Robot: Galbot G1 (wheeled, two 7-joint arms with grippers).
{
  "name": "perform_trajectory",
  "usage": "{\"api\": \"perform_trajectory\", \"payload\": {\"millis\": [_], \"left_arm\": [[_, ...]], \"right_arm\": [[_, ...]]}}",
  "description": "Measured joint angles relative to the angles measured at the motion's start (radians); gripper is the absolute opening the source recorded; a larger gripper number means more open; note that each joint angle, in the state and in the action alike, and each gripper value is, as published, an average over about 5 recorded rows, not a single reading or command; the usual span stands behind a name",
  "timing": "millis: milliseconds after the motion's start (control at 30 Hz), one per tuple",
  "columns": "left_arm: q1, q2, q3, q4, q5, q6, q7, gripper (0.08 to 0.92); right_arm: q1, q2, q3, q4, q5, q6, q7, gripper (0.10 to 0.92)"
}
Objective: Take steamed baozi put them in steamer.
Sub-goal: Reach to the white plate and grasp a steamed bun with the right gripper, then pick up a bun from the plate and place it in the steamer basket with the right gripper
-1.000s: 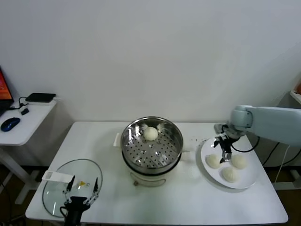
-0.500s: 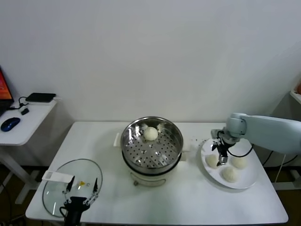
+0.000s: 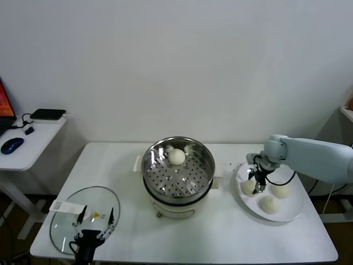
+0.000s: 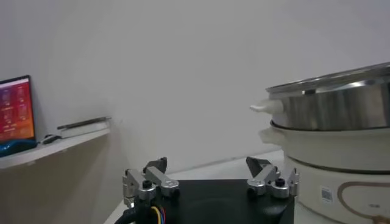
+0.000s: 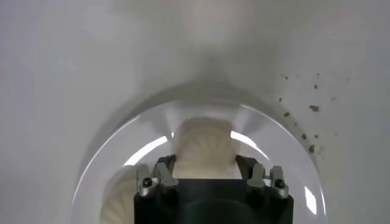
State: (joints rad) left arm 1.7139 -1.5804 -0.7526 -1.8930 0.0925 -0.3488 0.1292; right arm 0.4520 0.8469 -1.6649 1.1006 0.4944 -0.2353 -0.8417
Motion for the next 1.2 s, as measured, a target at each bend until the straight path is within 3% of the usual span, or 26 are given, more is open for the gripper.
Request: {"api": "perform_trajectory", "payload": {"millis": [467, 900, 1200], "left_arm": [[0.007, 0.003, -0.001, -0.003, 0.002, 0.001, 0.001, 0.823], [0.013, 0.005, 0.01, -0.031, 0.009, 0.018, 0.006, 0.823], [0.021, 0.005, 0.018, -0.049, 0.015, 0.02, 0.011, 0.823]], "right_arm": [[0.177, -0.01, -0.101, 0.11, 0.075, -0.009, -0.027, 0.597], [0.595, 0.073, -0.223, 0.386, 0.329, -0.08, -0.03, 0.594], [0.65, 0.181, -0.138, 0.47, 0.457, -0.189, 0.038, 0.596]]}}
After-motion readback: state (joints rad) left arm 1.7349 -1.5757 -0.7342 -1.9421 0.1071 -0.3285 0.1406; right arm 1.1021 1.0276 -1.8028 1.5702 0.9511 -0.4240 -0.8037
